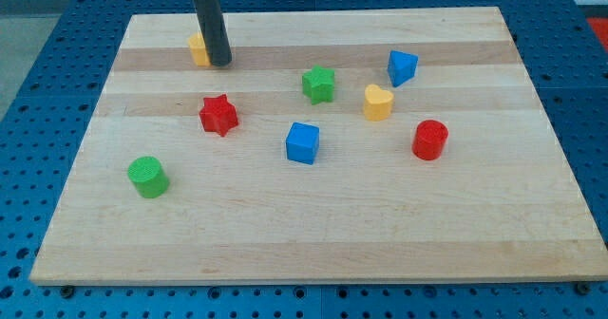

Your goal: Nudge the red star to the left a bit

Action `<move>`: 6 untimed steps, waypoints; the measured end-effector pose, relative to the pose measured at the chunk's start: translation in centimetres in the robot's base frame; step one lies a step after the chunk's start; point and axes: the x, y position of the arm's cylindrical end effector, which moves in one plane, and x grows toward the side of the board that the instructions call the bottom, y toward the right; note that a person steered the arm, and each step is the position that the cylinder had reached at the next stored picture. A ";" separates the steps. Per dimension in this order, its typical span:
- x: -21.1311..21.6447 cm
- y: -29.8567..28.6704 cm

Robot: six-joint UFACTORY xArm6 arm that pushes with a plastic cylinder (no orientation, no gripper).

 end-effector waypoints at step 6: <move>10.5 2.8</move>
